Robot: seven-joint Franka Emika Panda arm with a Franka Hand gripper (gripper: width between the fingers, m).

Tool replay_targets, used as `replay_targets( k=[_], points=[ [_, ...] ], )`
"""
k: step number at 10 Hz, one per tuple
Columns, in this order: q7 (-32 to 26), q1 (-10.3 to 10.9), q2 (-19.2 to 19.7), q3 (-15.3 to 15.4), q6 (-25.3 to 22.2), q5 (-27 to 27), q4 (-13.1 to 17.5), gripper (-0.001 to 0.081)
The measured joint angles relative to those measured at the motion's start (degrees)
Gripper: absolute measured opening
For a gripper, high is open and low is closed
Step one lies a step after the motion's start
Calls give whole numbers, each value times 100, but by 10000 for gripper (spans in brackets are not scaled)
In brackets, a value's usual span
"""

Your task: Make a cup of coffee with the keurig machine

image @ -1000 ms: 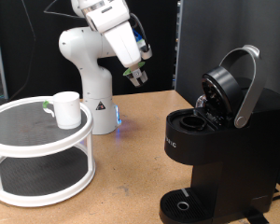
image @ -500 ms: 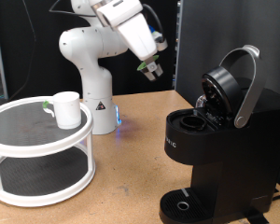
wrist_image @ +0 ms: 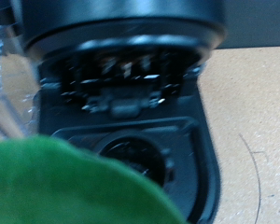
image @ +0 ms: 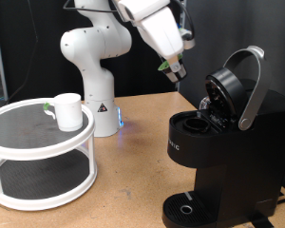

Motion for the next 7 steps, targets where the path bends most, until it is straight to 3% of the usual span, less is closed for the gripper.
replay_targets(
  k=[3,7],
  points=[
    [393,44,485,74,-125,31,491,460],
    [-79,45,499,69,-266,34,396,460]
  ],
)
